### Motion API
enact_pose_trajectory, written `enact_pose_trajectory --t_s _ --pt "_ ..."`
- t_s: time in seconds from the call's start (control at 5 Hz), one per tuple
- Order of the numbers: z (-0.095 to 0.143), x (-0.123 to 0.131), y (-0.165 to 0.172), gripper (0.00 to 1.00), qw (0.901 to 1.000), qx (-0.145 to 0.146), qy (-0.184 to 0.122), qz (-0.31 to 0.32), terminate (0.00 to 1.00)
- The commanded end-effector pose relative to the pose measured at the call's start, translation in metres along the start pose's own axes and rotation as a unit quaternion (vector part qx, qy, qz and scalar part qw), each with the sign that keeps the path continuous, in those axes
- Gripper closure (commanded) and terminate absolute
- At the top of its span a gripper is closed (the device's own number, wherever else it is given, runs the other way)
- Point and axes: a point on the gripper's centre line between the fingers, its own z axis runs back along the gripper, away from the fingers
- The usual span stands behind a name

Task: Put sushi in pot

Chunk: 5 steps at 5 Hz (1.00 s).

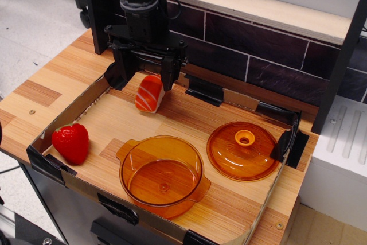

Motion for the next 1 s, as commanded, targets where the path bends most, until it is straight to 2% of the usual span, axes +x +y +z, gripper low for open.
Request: enact_pose_trajectory --t_s 0.0,0.4,0.6,0.8 --pt "-0.013 0.012 0.005 0.0 0.9995 0.032 -0.007 0.005 0.0" --pt "-0.027 0.011 0.006 0.0 0.9992 0.038 0.005 0.009 0.0" --pt "-0.03 0.01 0.006 1.0 0.9992 0.039 0.001 0.01 0.0" --pt "-0.015 0.01 0.006 1.0 0.9996 0.021 -0.012 0.014 0.0"
